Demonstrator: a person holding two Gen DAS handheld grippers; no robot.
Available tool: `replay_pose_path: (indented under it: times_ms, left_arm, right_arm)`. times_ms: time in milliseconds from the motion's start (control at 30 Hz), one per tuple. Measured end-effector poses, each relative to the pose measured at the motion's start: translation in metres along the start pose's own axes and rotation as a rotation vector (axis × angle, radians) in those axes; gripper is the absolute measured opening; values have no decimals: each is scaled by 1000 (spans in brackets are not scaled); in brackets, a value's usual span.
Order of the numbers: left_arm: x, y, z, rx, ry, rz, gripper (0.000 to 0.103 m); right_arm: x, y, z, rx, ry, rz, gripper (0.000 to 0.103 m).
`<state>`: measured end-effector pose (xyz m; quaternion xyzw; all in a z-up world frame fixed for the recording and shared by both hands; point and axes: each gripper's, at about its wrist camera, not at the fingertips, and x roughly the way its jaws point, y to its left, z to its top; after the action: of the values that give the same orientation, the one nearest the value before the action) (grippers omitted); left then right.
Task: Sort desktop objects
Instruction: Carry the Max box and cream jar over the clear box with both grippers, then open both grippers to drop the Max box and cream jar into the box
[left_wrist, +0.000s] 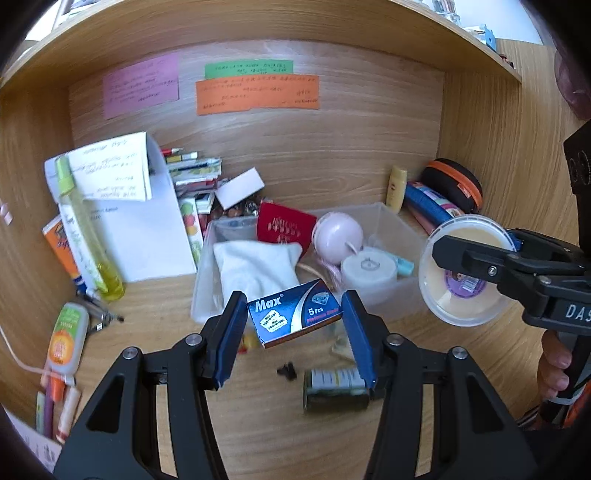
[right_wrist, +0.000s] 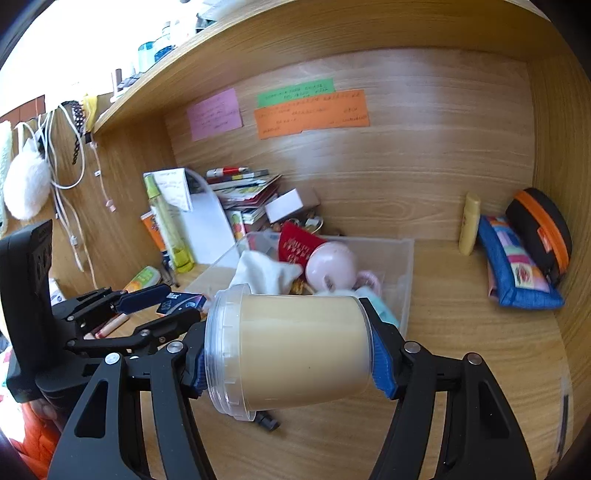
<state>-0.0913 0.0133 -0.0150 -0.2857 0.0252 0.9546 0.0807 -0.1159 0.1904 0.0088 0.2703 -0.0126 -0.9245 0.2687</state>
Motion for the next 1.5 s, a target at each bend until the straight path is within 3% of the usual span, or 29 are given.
replay_pose_path:
  times_ms: [400,700,1033,1500]
  left_arm:
    - [34,8,33,-25,-7,-38,52]
    - [73,14,49,-44,36,-69,52]
    - [113,7,45,-12,112,-89,52]
    - [133,3,36,3,151,-108,52]
  right_arm:
    - [38,-30,32,-14,40,-52,63]
    - [74,-37,54,-14,73,-60,63]
    - [105,-46,47,-11,130,-96,63]
    - [118,-46,39,-40,118,-153,63]
